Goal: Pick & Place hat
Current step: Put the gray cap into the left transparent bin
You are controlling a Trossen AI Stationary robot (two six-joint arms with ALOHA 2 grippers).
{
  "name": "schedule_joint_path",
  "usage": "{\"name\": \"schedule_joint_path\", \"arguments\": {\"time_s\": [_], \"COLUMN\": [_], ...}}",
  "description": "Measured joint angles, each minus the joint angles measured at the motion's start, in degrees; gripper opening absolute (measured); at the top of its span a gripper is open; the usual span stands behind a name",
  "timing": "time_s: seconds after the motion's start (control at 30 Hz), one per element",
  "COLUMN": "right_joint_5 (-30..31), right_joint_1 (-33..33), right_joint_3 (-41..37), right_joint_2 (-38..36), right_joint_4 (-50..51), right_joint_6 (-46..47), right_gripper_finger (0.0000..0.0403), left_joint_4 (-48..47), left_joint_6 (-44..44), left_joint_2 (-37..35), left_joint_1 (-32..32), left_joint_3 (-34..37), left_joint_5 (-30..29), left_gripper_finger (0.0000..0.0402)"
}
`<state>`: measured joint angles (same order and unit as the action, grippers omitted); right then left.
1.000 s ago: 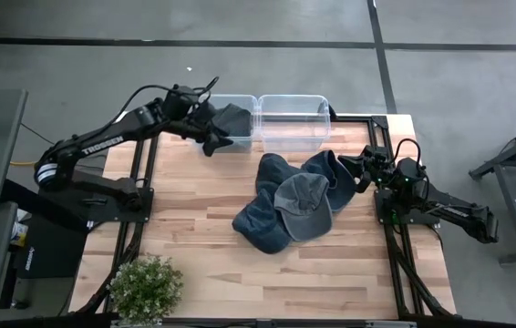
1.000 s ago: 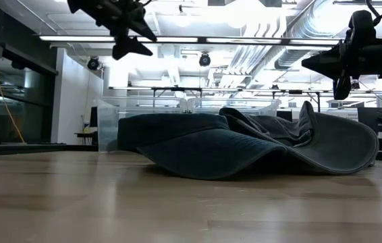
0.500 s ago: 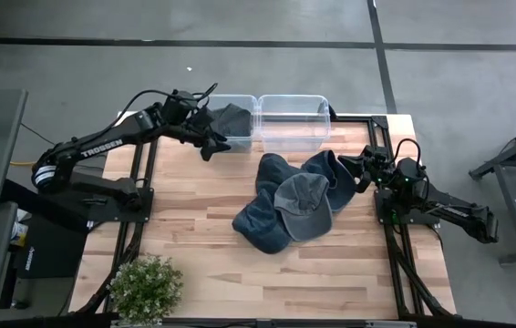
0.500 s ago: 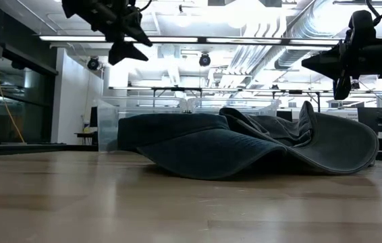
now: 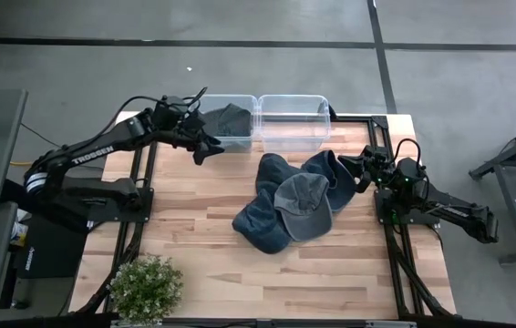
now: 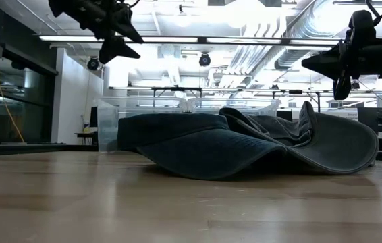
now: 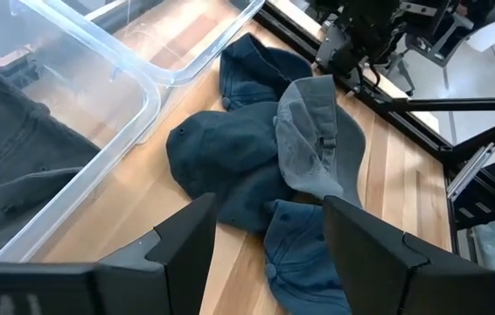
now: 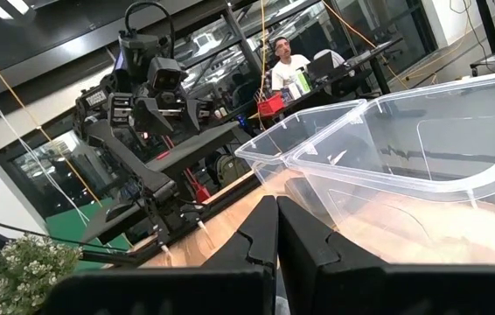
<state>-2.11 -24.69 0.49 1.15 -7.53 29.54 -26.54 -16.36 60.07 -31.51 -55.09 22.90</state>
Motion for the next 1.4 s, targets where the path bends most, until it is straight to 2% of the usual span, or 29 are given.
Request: {"name": "schedule_joint_path", "arguments": {"time_s": [0.43, 0.8, 1.23, 1.4], "right_joint_5": [0.0, 0.0, 0.0, 0.02], "right_joint_1": [0.0, -0.01, 0.0, -0.01], "right_joint_3": [0.01, 0.02, 0.02, 0.0], "right_joint_2": [-0.01, -0.01, 0.02, 0.0], "right_joint_4": [-0.01, 0.0, -0.01, -0.02], "right_joint_6": [0.0, 0.0, 0.0, 0.0], "right_gripper_finger": [0.0001, 0.0001, 0.0001, 0.0001], "left_joint_4": [4.48, 6.71, 23.52, 27.0], "left_joint_6": [1.07, 3.63, -12.9, -19.97], "left_joint_2": [-0.88, 7.01, 17.89, 23.24], "left_joint_1": [0.02, 5.4, 7.3, 10.29], "left_joint_3": [4.4, 5.03, 4.9, 3.08], "left_joint_5": [3.71, 3.5, 2.01, 0.23], "left_gripper_finger": [0.0209, 0.0209, 0.0209, 0.0209]}}
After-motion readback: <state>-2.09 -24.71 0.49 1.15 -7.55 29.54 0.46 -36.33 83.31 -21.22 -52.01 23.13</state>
